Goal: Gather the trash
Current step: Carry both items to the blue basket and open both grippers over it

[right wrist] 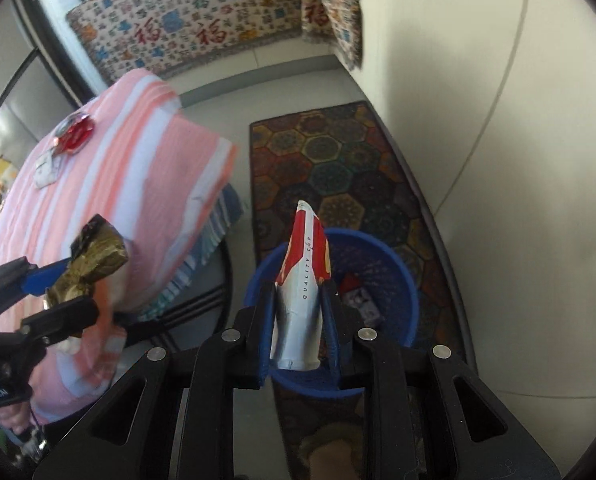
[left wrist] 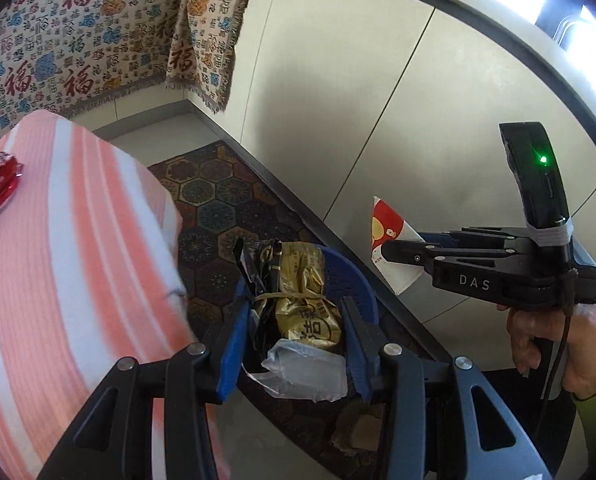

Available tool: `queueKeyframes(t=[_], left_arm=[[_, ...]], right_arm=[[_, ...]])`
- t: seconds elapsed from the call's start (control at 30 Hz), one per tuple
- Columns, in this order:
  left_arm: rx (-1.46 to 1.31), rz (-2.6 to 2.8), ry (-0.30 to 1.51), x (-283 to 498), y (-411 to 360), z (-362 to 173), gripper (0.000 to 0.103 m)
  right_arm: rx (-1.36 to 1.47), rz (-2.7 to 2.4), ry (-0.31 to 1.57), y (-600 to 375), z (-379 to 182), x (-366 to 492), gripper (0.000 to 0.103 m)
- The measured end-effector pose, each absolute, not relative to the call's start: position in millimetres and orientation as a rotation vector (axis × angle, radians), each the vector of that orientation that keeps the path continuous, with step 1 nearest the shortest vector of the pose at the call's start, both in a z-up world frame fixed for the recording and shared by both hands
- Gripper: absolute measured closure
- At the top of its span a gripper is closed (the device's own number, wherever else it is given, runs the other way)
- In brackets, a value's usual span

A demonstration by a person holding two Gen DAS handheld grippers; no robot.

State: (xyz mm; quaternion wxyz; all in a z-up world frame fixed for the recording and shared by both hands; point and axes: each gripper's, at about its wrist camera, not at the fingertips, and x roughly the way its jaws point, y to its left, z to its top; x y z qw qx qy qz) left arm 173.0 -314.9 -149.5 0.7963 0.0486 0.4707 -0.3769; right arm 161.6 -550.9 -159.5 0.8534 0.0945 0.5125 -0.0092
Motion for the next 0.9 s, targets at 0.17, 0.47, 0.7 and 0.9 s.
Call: queueKeyframes(t=[0.17, 0.47, 0.7, 0.9], left_arm=[[0.131, -0.819, 1.049, 178.5, -360.1, -180.0, 0.058], [0.204, -0.815, 1.07, 189.4, -407.1, -220.6, 0.057], [0.249, -0.807, 1.077, 195.7, -424.7, -245.8, 0.045], [0.228, -0.786, 1.072, 196.5, -416.5, -241.1, 0.045]], right_arm=[[0.246, -0.05, 1.09, -577.3, -180.9, 167.7, 0.08], [0.328, -0.066, 1.096, -608.0, -203.9, 174.6, 0.072], [0.385, -0.065, 1.083, -616.9, -211.0, 178.6, 0.059], [0.374, -0.066, 1.054, -613.1, -204.6, 175.3, 0.056]])
